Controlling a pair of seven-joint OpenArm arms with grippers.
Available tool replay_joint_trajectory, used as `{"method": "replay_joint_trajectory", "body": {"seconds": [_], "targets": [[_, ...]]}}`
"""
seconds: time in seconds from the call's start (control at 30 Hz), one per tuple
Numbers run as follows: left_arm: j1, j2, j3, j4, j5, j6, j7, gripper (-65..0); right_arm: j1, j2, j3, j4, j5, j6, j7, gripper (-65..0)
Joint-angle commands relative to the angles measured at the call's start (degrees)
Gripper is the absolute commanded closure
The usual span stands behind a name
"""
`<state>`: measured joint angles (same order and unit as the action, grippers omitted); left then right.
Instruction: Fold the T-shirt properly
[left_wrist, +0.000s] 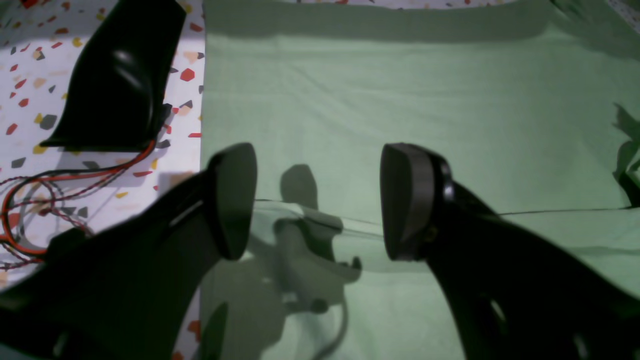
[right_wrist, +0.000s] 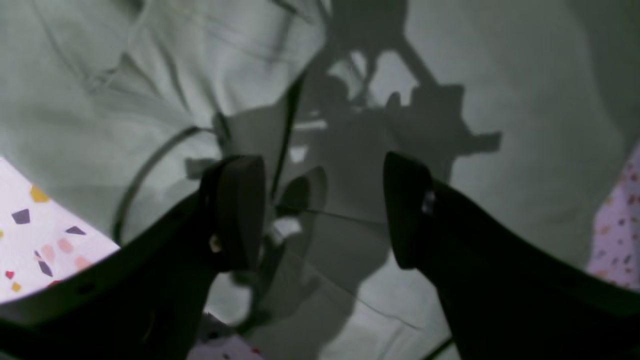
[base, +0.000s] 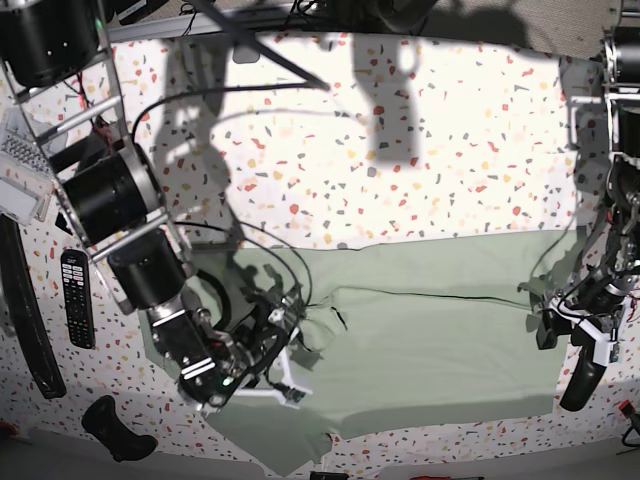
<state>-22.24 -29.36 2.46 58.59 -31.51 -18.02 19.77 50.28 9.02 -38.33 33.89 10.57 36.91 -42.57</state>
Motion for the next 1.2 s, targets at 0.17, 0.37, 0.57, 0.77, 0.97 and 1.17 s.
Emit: {"method": "replay_joint_trajectory", "body": {"seconds": [0.17, 0.37, 0.57, 0.77, 0.97, 1.17], "targets": [[-1.57, -0.98, -0.48, 1.07, -0.46, -0.04, -1.31, -36.3, 1.4, 0.07, 0.22, 0.63, -0.5, -1.7, 4.33, -35.5], [-1.57, -0.98, -0.48, 1.07, -0.48, -0.04, -1.31, -36.3, -0.2, 0.02, 0.22, -2.4, -5.6, -4.48, 8.37, -32.9], [-1.57, -0.98, -0.48, 1.07, -0.48, -0.04, -1.33, -36.3, -0.09, 0.02, 0.22, -3.82, -6.62, -5.55, 9.88, -32.9], [-1.57, -0.98, -0.48, 1.07, -0.46, -0.04, -1.31, -36.3, -0.09, 0.04, 0.22, -3.82, -17.68, -13.53, 11.78, -32.9], [-1.57, -0.98, -0.48, 1.07, -0.46, -0.04, -1.31, -36.3, -0.11, -0.13, 0.22, -3.82, -27.15, -32.72, 27.54, -32.9], [-1.57, -0.98, -0.48, 1.07, 0.11, -0.04, -0.92, -36.3, -0.13, -3.08, 0.22, -3.82, -27.67, -33.7, 32.46, -32.9]]}}
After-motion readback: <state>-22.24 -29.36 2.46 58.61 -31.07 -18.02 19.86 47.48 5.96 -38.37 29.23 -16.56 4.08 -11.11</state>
